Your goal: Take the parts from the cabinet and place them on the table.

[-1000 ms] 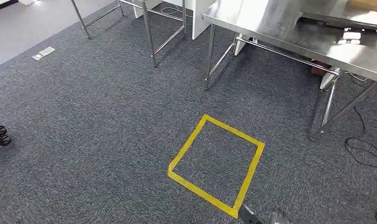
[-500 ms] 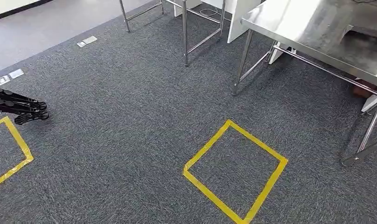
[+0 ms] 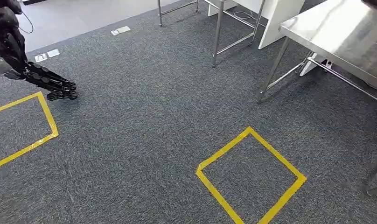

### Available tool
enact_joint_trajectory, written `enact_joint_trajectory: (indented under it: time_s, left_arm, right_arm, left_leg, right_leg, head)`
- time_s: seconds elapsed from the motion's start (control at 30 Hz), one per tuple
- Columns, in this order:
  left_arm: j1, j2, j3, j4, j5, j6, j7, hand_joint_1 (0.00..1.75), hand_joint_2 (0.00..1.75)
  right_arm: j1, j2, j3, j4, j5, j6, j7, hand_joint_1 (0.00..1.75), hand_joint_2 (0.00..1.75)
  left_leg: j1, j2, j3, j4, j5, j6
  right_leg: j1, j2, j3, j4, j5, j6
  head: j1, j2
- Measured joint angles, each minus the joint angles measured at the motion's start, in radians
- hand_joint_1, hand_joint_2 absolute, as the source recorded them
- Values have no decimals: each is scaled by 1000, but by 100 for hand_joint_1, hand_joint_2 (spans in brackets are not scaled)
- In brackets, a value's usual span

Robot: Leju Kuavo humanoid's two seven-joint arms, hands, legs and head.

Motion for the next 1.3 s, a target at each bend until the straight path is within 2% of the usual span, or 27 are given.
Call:
enact_joint_trajectory:
  time_s: [0.03, 0.07, 0.1, 0.13, 0.2, 0.23, 0.27, 0.33, 0.37, 0.4, 0.53, 0.57, 0.6, 0.63, 0.7, 0.73, 0.8, 0.87, 0.9, 1.03, 1.07, 1.1, 1.13, 1.17, 1.2, 1.27, 1.3]
  left_arm:
    - [0, 0, 0, 0, 0, 0, 1, 0, 0]
    - [1, -2, -1, 0, 2, 0, 1, 0, 0]
    - [1, -2, -1, 0, 1, 0, 1, 0, 0]
    - [1, -2, -2, 0, 1, 0, 1, 0, 0]
    - [1, -2, -2, 1, 1, 0, 1, 0, 0]
    - [1, -2, -3, 2, 1, 0, 2, 0, 0]
    - [1, -2, -4, 2, 0, 0, 5, 0, 0]
    - [0, -3, -11, 2, -8, 2, 11, 0, 0]
    - [0, -3, -16, 2, -13, 3, 17, 0, 0]
    - [-1, -4, -19, 2, -13, 7, 24, 0, 0]
    - [1, -4, -21, 5, 8, 29, 59, 0, 0]
    - [1, -3, -21, 5, 15, 37, 69, 0, 0]
    - [1, -5, -21, 6, 22, 46, 79, 0, 0]
    - [1, -5, -20, 6, 27, 52, 85, 0, 0]
    - [2, -5, -19, 6, 37, 61, 97, 0, 0]
    - [2, -5, -18, 6, 40, 66, 100, 0, 0]
    - [3, -6, -17, 7, 44, 73, 105, 0, 0]
    - [3, -6, -14, 7, 52, 79, 104, 0, 0]
    - [3, -6, -14, 7, 52, 79, 104, 0, 0]
    - [3, -6, -14, 7, 52, 79, 103, 0, 0]
    - [3, -6, -14, 7, 52, 79, 103, 0, 0]
    - [2, -8, -14, 6, 54, 80, 99, 0, 0]
    - [3, -7, -14, 7, 53, 80, 97, 0, 0]
    - [4, -10, -14, 9, 33, 59, 108, 0, 0]
    - [2, -11, -16, 9, 16, 40, 112, 0, 0]
    - [2, -10, -19, 9, 11, 28, 112, 0, 0]
    - [2, -10, -23, 9, 6, 19, 112, 0, 0]
  right_arm:
    - [-2, 0, -2, 0, 0, 0, 0, 0, 0]
    - [-3, 0, -5, 0, 0, -1, 0, 0, 0]
    - [0, 0, -6, 0, 0, -1, 0, 0, 0]
    - [0, 1, -6, 0, 0, -1, 0, 0, 0]
    - [-3, 1, -9, 0, -2, -1, -1, 0, 0]
    - [-4, 0, -10, 0, 0, -2, 0, 0, 0]
    - [-3, 0, -11, 0, 0, -2, 0, 0, 0]
    - [1, -2, -12, 0, 5, -2, 2, 0, 0]
    - [1, -2, -12, 0, 10, -3, 2, 0, 0]
    - [2, -2, -12, 1, 19, -5, 0, 0, 0]
    - [-2, 4, -3, 2, 58, -5, -15, 0, 0]
    - [-3, 3, 1, 2, 69, -5, -19, 0, 0]
    - [-3, 3, 7, 2, 82, -5, -24, 0, 0]
    - [0, 3, 13, 2, 89, -4, -26, 0, 0]
    - [3, 3, 25, 2, 105, -2, -29, 0, 0]
    - [4, 3, 32, 2, 114, -2, -30, 0, 0]
    - [2, 3, 47, 2, 126, -2, -32, 0, 0]
    - [-1, 1, 57, 2, 130, -2, -37, 0, 0]
    - [-1, 1, 58, 2, 131, -2, -37, 0, 0]
    - [-1, 1, 59, 2, 131, -2, -38, 0, 0]
    - [-2, 1, 59, 2, 131, -2, -38, 0, 0]
    - [-1, 1, 67, 3, 131, -2, -40, 0, 0]
    - [-1, 2, 71, 3, 131, -2, -41, 0, 0]
    - [-4, 14, 72, 3, 123, -9, -28, 0, 0]
    - [1, 20, 72, 3, 104, -11, -20, 0, 0]
    - [-1, 20, 69, 3, 89, -12, -20, 0, 0]
    - [-3, 20, 68, 3, 86, -13, -19, 0, 0]
  left_leg:
    - [4, -14, 4, -10, 9, 12]
    - [8, -25, 4, -12, 13, 19]
    - [9, -33, 1, -13, 18, 27]
    - [9, -46, -2, -13, 19, 30]
    - [6, -72, -8, -12, 22, 34]
    - [6, -87, -9, -12, 24, 35]
    - [6, -104, -9, -12, 25, 34]
    - [7, -136, -8, -11, 29, 29]
    - [7, -148, -9, -11, 31, 25]
    - [-1, -157, -12, -5, 32, 18]
    - [5, -190, -23, -15, 45, -8]
    - [8, -167, -26, -3, 35, -8]
    - [1, -104, -45, 38, -1, -12]
    - [2, -76, -75, 102, -40, -15]
    - [5, -51, -151, 264, -111, -22]
    - [7, -48, -166, 296, -115, -23]
    - [9, -42, -125, 227, -66, -23]
    - [9, 3, -17, 45, 6, -18]
    - [8, 16, -6, 27, 10, -17]
    - [8, 20, -3, 23, 10, -17]
    - [8, 27, 2, 15, 9, -17]
    - [2, 51, 9, 1, 1, -9]
    - [1, 33, 8, 0, 2, -2]
    - [6, -12, 7, -17, 16, 24]
    - [3, -49, 2, -19, 22, 37]
    - [1, -78, 0, -18, 23, 38]
    - [1, -94, 0, -18, 24, 38]
  right_leg:
    - [-1, -10, -1, 2, -5, 7]
    - [-9, 41, -13, 23, -22, 10]
    - [-11, 87, -38, 80, -56, 3]
    - [-11, 111, -77, 164, -94, -3]
    - [-9, 123, -146, 307, -142, -4]
    - [-9, 126, -158, 331, -142, 2]
    - [-10, 128, -141, 298, -121, 10]
    - [-13, 143, -65, 138, -50, 24]
    - [-17, 180, -21, 42, -16, 26]
    - [-14, 204, -12, 10, -12, 18]
    - [-10, 165, -7, 5, 2, -8]
    - [-19, 151, -6, -1, 9, -18]
    - [-16, 142, -5, -4, 10, -21]
    - [-13, 129, -5, -4, 9, -27]
    - [-7, 96, -6, -3, 7, -30]
    - [-6, 81, -6, -3, 6, -30]
    - [-6, 55, -6, -3, 3, -31]
    - [-6, 34, 0, -2, -4, -27]
    - [-5, 33, 5, -2, -4, -26]
    - [-5, 32, 6, -2, -5, -26]
    - [-4, 31, 7, -2, -5, -25]
    - [9, 23, -1, -1, -11, -18]
    - [6, 18, 4, -1, -13, -13]
    - [-1, 5, 11, 1, -25, 4]
    - [-6, 118, -67, 188, -120, -11]
    - [-6, 125, -125, 311, -155, -8]
    - [-7, 126, -125, 312, -146, 0]
  head:
    - [-1, 0]
    - [3, 0]
    - [6, 0]
    - [9, 0]
    - [10, 0]
    - [8, 0]
    - [10, 0]
    - [11, 0]
    - [11, 0]
    - [11, 0]
    - [10, 0]
    - [10, 0]
    - [1, 0]
    - [-3, 0]
    - [-3, 0]
    - [-3, 0]
    - [-3, 0]
    - [-3, 0]
    - [-3, 0]
    - [-3, 0]
    - [-3, 0]
    - [-2, 0]
    - [5, 0]
    - [4, 0]
    - [9, 0]
    - [10, 0]
    - [8, 0]
